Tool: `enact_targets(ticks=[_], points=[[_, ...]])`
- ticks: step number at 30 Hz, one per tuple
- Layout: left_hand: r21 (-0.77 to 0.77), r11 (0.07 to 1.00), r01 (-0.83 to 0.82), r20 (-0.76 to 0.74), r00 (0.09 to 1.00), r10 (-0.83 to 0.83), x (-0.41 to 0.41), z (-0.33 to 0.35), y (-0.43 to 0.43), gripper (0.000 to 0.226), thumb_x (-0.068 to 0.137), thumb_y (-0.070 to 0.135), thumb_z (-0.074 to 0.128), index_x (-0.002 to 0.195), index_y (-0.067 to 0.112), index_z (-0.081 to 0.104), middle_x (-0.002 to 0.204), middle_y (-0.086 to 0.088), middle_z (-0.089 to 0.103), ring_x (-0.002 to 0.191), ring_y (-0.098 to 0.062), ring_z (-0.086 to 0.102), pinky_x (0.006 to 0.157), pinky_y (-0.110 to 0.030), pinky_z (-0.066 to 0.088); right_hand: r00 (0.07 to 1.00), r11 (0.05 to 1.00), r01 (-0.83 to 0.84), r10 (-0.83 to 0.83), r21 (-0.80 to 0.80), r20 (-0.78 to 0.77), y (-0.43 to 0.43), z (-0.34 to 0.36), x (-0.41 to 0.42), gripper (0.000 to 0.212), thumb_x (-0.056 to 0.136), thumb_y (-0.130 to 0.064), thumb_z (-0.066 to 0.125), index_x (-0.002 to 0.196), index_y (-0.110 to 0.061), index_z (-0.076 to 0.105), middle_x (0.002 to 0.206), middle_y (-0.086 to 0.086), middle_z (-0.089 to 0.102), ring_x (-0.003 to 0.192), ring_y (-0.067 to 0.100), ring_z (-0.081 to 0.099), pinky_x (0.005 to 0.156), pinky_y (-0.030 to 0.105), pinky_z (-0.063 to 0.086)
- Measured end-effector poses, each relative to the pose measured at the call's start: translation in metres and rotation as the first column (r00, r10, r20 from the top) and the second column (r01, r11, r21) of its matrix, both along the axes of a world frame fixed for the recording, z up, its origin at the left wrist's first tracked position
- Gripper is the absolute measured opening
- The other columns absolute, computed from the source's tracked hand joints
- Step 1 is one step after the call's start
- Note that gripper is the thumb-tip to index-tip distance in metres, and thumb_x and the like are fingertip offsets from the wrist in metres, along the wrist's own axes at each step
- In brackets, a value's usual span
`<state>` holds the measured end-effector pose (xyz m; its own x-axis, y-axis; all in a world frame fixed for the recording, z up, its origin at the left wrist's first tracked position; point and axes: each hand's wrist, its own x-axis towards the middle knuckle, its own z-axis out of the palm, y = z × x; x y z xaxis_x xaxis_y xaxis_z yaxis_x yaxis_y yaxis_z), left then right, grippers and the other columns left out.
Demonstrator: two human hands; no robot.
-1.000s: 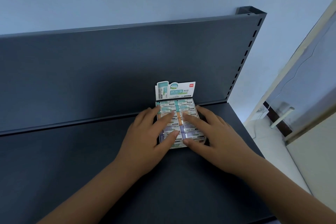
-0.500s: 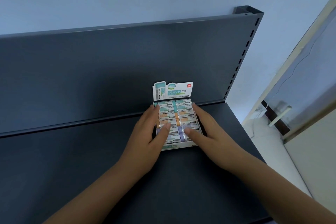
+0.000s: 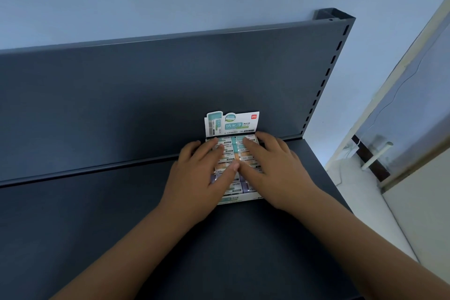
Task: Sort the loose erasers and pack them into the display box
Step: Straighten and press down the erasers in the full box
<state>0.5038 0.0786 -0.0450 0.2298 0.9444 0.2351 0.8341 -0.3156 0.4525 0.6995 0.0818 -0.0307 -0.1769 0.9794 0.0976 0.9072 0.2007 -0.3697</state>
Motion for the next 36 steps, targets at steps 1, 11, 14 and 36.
enact_targets(ticks=[1, 11, 14, 36], points=[[0.006, 1.0, 0.003, -0.024, 1.0, -0.003, -0.001, 0.002, 0.001, 0.074, 0.09, 0.074, 0.023, 0.139, 0.029, 0.056, 0.153, 0.018, 0.042, 0.14, -0.015, 0.029, 0.111, -0.046, 0.037, 0.999, 1.0, 0.012, -0.012, -0.009, -0.035, 0.001, 0.002, -0.001, 0.072, 0.088, -0.076, 0.019, 0.148, -0.039, 0.035, 0.154, -0.013, 0.029, 0.142, 0.016, 0.025, 0.114, 0.044, 0.031], [0.101, 0.993, 0.054, -0.096, 0.994, -0.045, -0.009, 0.01, 0.012, 0.066, 0.091, 0.073, 0.03, 0.122, 0.03, 0.069, 0.138, 0.017, 0.059, 0.126, -0.011, 0.045, 0.1, -0.045, 0.045, 0.999, 1.0, 0.026, -0.026, 0.002, -0.033, 0.0, 0.0, -0.004, 0.07, 0.088, -0.073, 0.023, 0.146, -0.037, 0.039, 0.152, -0.01, 0.032, 0.137, 0.019, 0.032, 0.109, 0.044, 0.04], [0.035, 0.996, 0.084, -0.08, 0.993, -0.081, -0.011, 0.007, 0.008, 0.071, 0.089, 0.075, 0.028, 0.137, 0.031, 0.058, 0.149, 0.017, 0.046, 0.136, -0.008, 0.037, 0.108, -0.044, 0.04, 0.997, 0.999, 0.004, -0.007, -0.037, -0.075, -0.002, -0.008, -0.003, 0.074, 0.088, -0.074, 0.025, 0.152, -0.036, 0.028, 0.157, -0.012, 0.021, 0.14, 0.019, 0.031, 0.112, 0.046, 0.037], [-0.317, 0.939, 0.136, 0.652, 0.75, 0.111, 0.023, -0.018, -0.003, 0.075, 0.088, 0.074, 0.042, 0.153, 0.045, 0.02, 0.149, 0.028, 0.041, 0.145, -0.005, 0.031, 0.12, -0.045, 0.027, 0.681, 0.975, -0.05, -0.124, -0.215, -0.722, -0.011, -0.016, -0.014, 0.068, 0.094, -0.055, 0.048, 0.154, -0.04, 0.023, 0.131, -0.035, 0.055, 0.134, 0.004, 0.046, 0.117, 0.043, 0.034]])
